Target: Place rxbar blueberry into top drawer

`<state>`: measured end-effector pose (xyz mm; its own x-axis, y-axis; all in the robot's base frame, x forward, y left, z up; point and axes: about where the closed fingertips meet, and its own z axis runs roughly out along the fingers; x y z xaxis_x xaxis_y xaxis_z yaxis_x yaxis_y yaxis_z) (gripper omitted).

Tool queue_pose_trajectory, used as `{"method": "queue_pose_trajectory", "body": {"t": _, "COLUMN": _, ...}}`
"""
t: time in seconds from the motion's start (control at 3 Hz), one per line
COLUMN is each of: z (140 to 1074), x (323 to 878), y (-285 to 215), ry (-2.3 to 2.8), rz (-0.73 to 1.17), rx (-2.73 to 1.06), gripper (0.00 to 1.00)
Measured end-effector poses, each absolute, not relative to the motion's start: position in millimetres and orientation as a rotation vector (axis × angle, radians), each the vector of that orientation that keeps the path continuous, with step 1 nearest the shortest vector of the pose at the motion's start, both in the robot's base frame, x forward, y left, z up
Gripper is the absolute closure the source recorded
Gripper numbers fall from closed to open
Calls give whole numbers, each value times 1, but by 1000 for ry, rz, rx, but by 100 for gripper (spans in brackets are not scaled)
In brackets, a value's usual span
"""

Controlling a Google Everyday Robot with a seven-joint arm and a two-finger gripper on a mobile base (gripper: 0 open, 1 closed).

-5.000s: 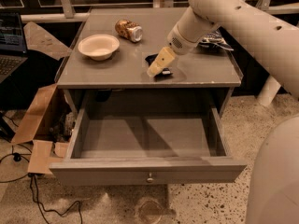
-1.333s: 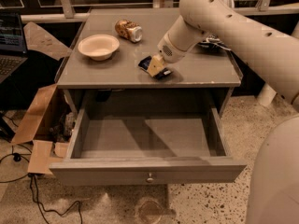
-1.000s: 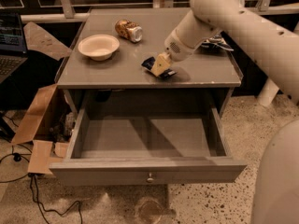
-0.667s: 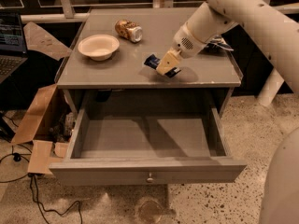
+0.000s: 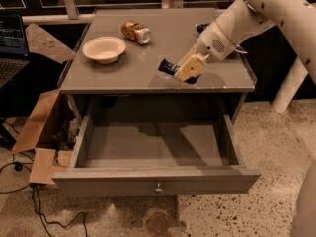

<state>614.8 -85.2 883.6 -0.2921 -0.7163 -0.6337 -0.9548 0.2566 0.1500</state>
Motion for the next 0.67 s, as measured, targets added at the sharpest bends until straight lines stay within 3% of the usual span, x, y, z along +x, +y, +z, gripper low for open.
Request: {"method": "queue_pose_trajectory", "body": {"t": 0.67, "z": 889, "x": 556, "y": -105, "ry": 1923, "rz": 922, "rx": -1454, "gripper": 100}}
